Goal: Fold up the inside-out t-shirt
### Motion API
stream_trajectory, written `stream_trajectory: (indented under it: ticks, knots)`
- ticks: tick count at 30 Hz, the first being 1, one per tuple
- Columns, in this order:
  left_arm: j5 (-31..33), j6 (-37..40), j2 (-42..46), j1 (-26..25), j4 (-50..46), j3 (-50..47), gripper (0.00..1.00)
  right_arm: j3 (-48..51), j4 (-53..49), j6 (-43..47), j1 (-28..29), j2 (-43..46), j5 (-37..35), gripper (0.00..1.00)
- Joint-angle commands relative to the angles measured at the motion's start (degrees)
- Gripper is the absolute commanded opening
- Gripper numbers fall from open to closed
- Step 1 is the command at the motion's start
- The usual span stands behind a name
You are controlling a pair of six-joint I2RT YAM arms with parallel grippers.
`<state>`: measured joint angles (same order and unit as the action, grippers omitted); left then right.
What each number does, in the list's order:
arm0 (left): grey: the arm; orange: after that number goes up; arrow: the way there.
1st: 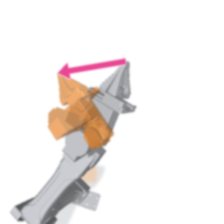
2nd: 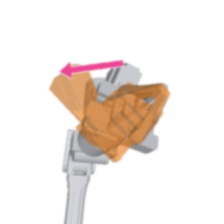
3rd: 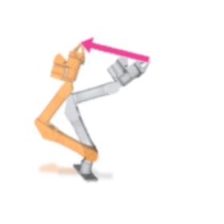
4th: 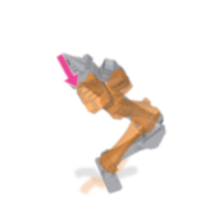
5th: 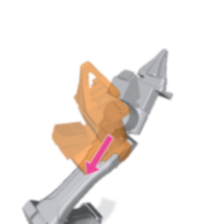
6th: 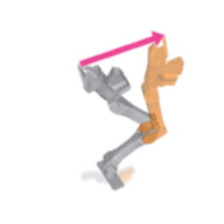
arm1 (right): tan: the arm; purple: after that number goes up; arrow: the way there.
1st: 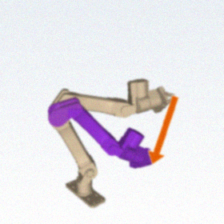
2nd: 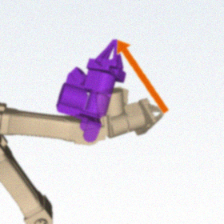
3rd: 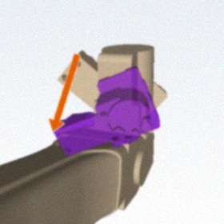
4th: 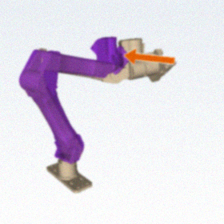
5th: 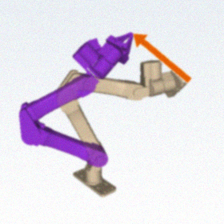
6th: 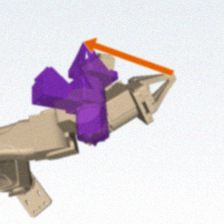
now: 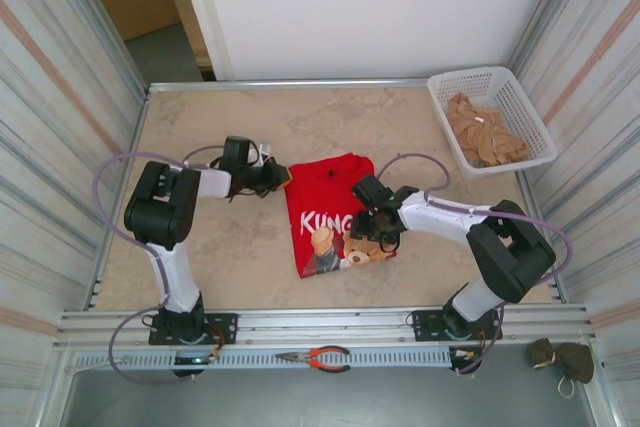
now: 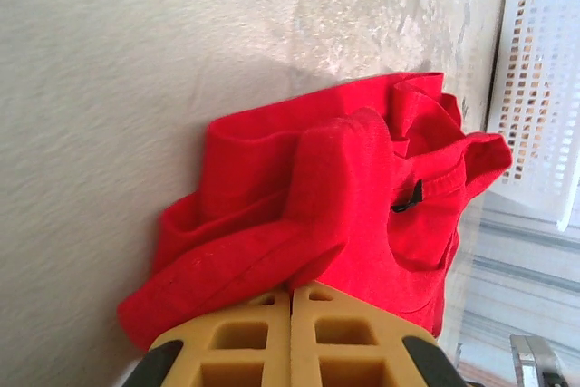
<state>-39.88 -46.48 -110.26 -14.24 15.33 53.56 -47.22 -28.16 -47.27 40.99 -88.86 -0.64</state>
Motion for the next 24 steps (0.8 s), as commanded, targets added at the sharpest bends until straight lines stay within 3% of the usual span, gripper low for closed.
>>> stream_trajectory:
  ticks: [1,2,5,9,12,15,18,24]
  knots:
    - [-1.05,-1.91,2.19,1.08,2.95,-1.11,0.0,1.13,-2.28,-2.39,0.74,0.84,0.52,0.65]
    - [0.07,-1.01,3.03,1.38,0.29,-1.26,0.01,0.52,-2.96,-1.93,0.48,1.33,0.3,0.66]
    - [3.61,2.26,6.15,2.3,-6.65,-0.7,0.38,-1.78,-4.86,0.2,-1.16,3.52,1.17,0.69]
    - [5.78,5.86,10.56,3.46,-14.41,2.44,0.59,-6.07,-7.53,4.8,-6.85,7.5,3.85,0.71]
    - [6.33,6.95,13.4,3.11,-18.85,5.39,0.63,-8.93,-8.13,8.77,-12.29,9.13,7.79,0.67]
    - [6.23,6.83,14.96,0.96,-22.06,7.53,0.64,-10.33,-8.05,11.46,-14.65,9.88,11.01,0.52]
    - [7.61,6.93,14.69,-1.79,-26.55,9.53,0.64,-10.08,-7.85,12.28,-14.48,9.69,12.8,0.4]
    - [15.13,9.51,11.26,-4.68,-35.66,13.57,0.65,-4.93,-3.91,10.28,-11.4,8.25,13.5,0.34]
